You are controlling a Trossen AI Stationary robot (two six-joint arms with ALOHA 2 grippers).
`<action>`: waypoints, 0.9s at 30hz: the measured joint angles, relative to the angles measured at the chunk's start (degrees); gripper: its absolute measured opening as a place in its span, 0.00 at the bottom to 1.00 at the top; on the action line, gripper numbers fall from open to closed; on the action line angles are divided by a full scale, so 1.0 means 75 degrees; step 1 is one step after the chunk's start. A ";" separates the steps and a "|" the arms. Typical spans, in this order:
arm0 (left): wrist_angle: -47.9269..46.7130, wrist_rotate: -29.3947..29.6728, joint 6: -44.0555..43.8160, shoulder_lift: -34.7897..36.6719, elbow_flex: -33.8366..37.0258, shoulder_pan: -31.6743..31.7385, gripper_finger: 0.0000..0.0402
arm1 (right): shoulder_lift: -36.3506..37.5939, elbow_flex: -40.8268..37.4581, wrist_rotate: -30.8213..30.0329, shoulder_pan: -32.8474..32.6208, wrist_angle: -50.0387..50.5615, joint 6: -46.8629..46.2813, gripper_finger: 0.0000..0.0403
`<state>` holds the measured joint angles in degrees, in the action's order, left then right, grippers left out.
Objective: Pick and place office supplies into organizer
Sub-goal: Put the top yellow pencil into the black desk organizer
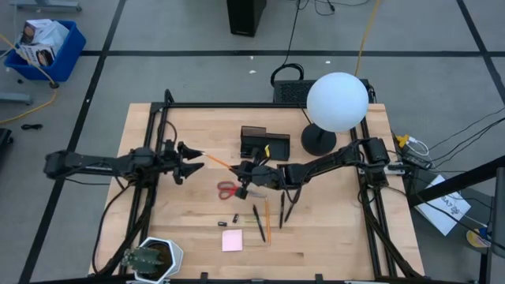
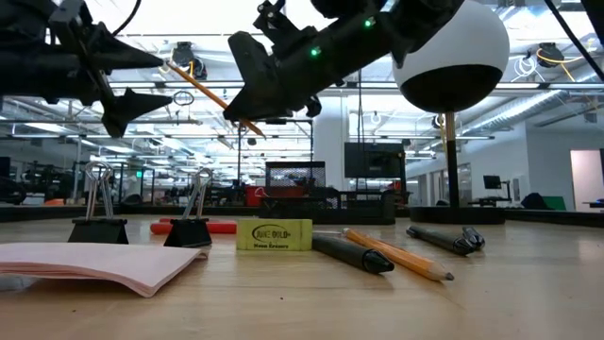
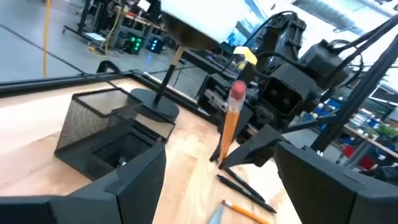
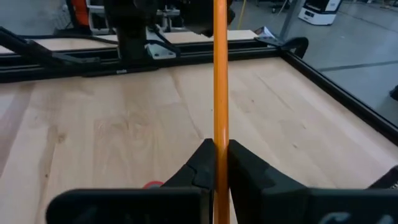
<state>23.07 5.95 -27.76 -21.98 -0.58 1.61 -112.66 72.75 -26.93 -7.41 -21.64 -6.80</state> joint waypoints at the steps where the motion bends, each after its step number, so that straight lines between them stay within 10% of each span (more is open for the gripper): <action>1: 0.0166 -0.0001 -0.0004 -0.0141 0.0000 0.0000 0.76 | 0.0000 0.0000 -0.0001 0.0008 0.0008 -0.0001 0.04; 27: 0.4412 0.0137 0.0064 -0.3805 -0.0003 0.0000 0.61 | 0.0000 0.0000 0.0146 0.0052 -0.0053 -0.0147 0.05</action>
<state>56.16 6.98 -27.28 -50.52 -0.60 1.61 -112.66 72.75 -25.84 -7.03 -22.04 -7.90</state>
